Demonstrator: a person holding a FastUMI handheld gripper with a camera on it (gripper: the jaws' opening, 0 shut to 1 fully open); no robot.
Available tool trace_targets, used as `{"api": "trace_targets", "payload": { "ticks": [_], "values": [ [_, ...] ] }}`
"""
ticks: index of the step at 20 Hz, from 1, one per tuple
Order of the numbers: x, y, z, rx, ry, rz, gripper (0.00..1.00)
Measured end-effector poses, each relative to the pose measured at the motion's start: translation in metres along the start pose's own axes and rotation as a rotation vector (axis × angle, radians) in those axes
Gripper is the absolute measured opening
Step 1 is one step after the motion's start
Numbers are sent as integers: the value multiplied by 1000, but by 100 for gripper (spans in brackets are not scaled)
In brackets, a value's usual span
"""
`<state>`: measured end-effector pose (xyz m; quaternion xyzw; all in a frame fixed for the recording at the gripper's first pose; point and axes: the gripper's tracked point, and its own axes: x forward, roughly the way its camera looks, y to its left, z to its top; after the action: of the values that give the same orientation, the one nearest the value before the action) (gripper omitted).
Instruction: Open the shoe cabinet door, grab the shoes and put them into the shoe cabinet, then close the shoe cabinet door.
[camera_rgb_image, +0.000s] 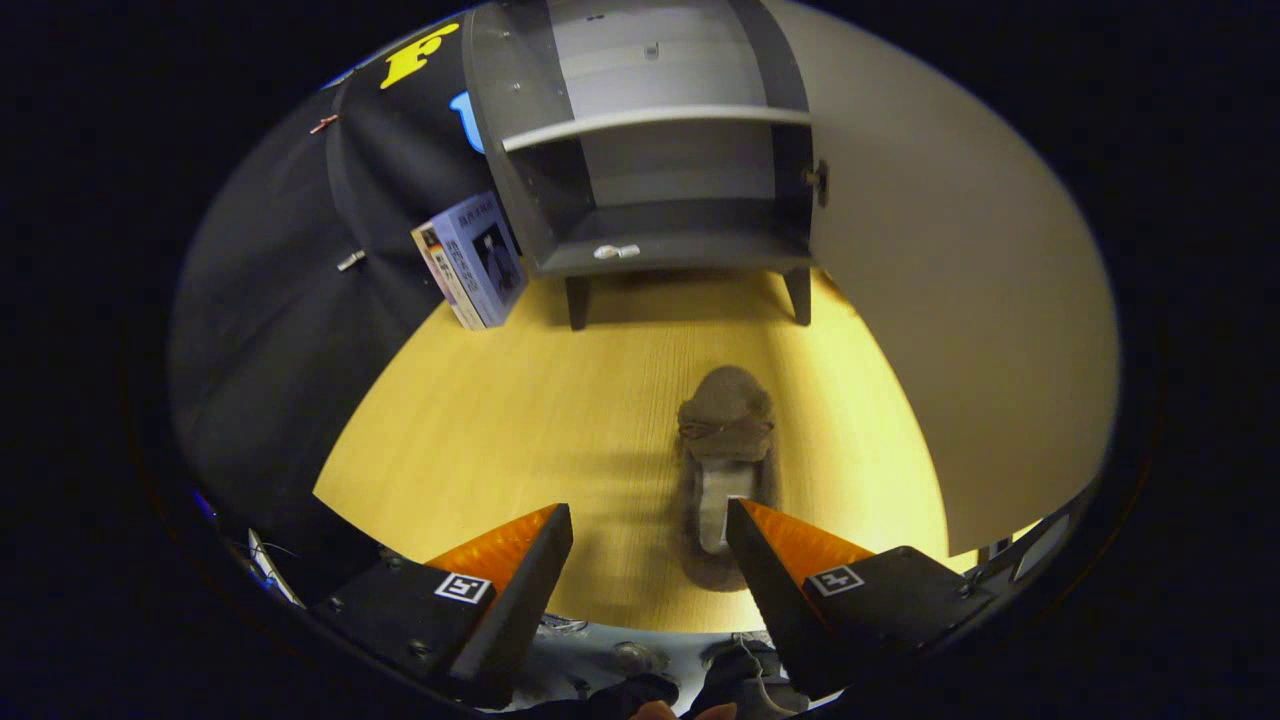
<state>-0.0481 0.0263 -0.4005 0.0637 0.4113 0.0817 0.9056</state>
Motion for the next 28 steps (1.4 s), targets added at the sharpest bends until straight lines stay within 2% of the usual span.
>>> {"api": "trace_targets", "payload": {
  "ticks": [3,6,7,8,11,13,17,21,28],
  "values": [
    [49,-8,-13,-1,30,-50,99],
    [89,-15,-7,3,20,-88,98],
    [100,-17,-4,13,12,-97,96],
    [110,-19,4,25,-11,-111,90],
    [133,-33,23,46,-78,-181,85],
    [143,-47,31,34,-98,-251,59],
    [144,-39,36,41,-74,-186,8],
    [119,-36,57,40,-107,-154,8],
    [26,-4,148,47,-274,-88,8]
  ]
}}
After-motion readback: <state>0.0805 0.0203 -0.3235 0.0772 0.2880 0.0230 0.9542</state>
